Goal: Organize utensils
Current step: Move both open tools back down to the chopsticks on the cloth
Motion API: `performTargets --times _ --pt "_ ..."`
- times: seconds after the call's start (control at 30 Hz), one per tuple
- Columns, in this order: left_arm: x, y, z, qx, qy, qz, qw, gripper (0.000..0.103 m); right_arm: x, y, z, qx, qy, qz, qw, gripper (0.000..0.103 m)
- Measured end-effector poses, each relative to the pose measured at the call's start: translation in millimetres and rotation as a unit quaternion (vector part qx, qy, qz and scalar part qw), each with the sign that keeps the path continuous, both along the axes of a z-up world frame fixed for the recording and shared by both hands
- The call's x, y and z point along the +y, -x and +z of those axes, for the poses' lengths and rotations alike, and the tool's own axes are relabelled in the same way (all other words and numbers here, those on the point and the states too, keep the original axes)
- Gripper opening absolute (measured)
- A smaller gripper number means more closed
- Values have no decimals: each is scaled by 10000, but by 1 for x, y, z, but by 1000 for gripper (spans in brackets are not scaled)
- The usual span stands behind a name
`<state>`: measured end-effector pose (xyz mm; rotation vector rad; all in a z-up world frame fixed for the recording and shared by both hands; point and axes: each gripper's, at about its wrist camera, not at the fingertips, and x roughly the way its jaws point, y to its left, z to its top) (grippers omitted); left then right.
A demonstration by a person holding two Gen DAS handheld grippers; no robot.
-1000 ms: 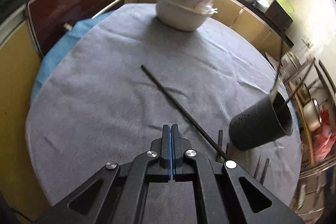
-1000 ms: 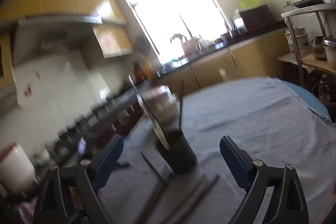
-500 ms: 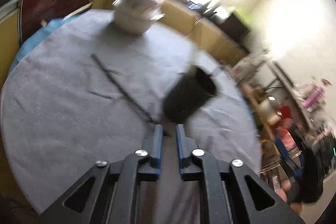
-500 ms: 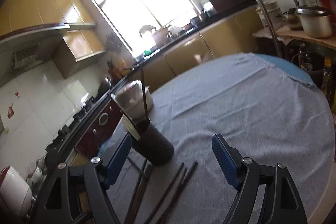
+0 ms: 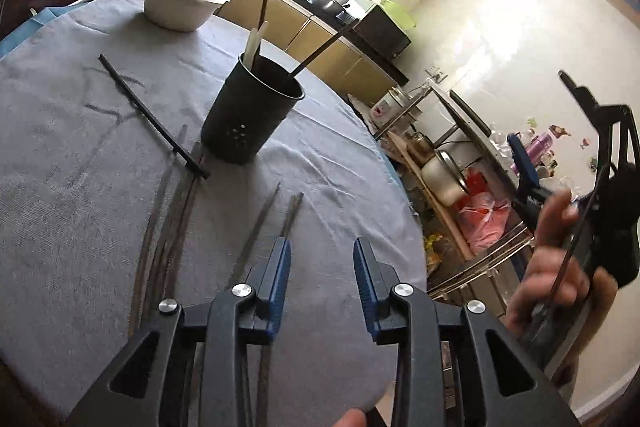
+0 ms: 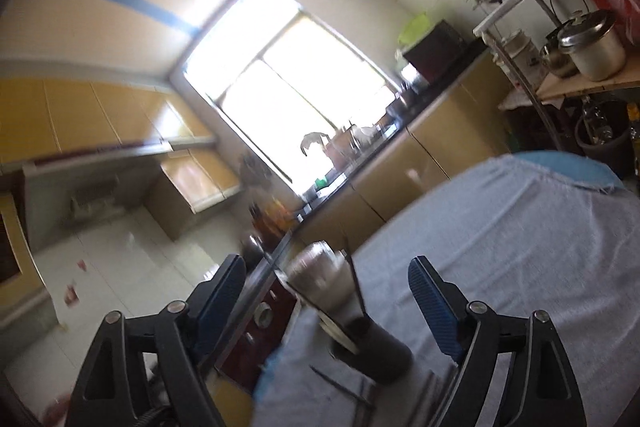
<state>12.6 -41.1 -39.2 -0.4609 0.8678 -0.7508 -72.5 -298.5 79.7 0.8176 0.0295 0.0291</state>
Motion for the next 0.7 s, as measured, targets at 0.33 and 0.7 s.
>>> performTargets --times 0.33,0.7 --pt "48 -9 5 -188 -326 743 9965 33 6 -9 12 -218 -371 931 9947 96" --pt "108 -95 23 -368 -1915 2102 9580 33 -18 -26 -68 1576 -259 529 9857 99"
